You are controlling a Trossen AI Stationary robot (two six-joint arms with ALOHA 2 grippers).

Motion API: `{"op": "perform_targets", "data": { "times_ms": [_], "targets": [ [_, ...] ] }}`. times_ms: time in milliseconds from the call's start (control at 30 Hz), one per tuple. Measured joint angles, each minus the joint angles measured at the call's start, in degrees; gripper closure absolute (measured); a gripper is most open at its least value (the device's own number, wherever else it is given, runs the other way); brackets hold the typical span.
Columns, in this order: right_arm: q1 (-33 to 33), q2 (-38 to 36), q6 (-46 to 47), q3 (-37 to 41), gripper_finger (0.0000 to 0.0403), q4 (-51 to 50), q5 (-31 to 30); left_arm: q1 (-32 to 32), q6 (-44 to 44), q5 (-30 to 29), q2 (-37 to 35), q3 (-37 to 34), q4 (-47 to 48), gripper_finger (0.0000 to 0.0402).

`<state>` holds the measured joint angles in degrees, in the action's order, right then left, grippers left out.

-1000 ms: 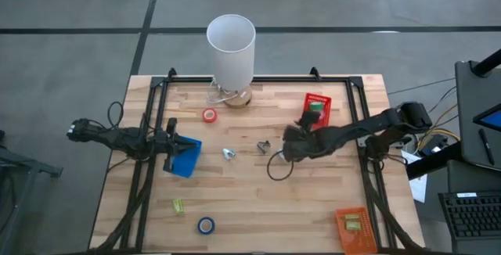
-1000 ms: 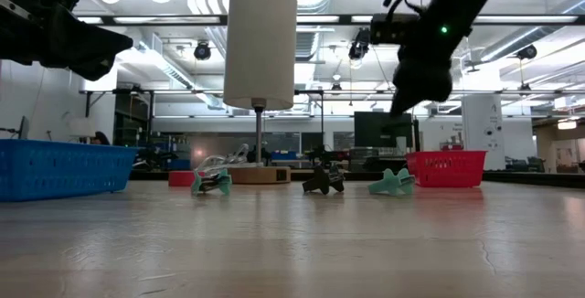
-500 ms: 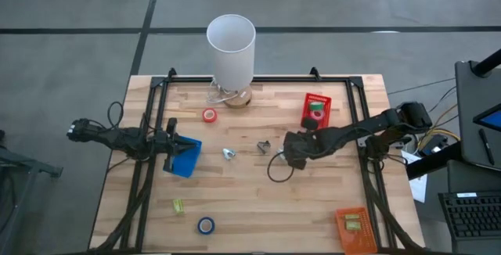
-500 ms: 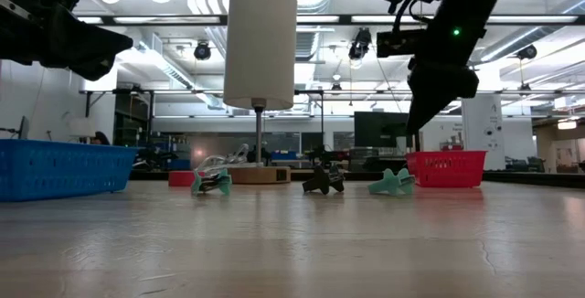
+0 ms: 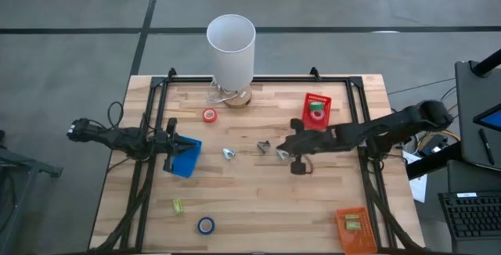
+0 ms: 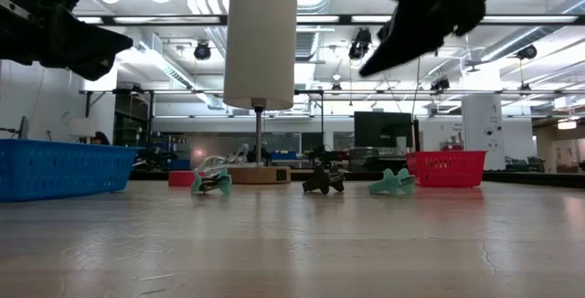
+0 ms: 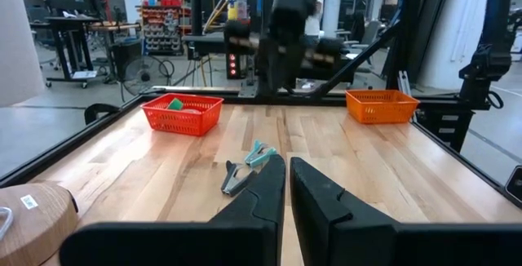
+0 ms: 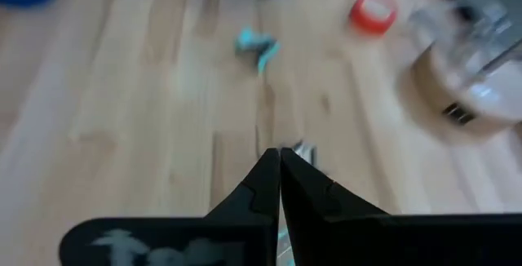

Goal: Pick and place Stapler, Stapler remover, tape
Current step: Put the red tape into the red bin

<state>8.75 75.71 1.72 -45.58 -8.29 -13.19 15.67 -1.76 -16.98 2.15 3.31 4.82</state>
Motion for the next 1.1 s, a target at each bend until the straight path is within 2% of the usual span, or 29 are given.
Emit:
{"op": "perform_targets", "data": {
  "times_ms": [300,367,500,533,633,833,967,1100],
  "targets": [
    [-0.3,-18.8,-0.4,8.0,0.0394,1.7,2.7,0.0,0.0,0.0,0.0,0.0,0.0,0.0376],
    [-0.5,-22.5,0.7,10.1,0.0394,1.7,-0.3,0.0,0.0,0.0,0.0,0.0,0.0,0.0376],
    [-0.5,-30.0,0.9,13.0,0.0394,-1.4,-13.6,0.0,0.0,0.0,0.0,0.0,0.0,0.0376],
    [-0.5,-31.9,1.7,13.7,0.0394,-2.7,-15.3,0.0,0.0,0.0,0.0,0.0,0.0,0.0376],
    [-0.4,-36.7,4.6,16.6,0.0394,-2.8,-12.8,0.0,0.0,0.0,0.0,0.0,0.0,0.0376],
    [-0.5,-43.1,1.8,23.1,0.0394,6.0,-6.5,0.0,0.0,0.0,0.0,0.0,0.0,0.0376],
    [-0.5,-45.8,-0.7,24.8,0.0394,7.2,-6.2,0.0,0.0,0.0,0.0,0.0,-0.1,0.0376],
    [-0.5,-47.5,0.9,26.2,0.0394,7.4,-5.1,0.0,0.0,0.0,0.0,0.0,-0.1,0.0376]
  ]
}}
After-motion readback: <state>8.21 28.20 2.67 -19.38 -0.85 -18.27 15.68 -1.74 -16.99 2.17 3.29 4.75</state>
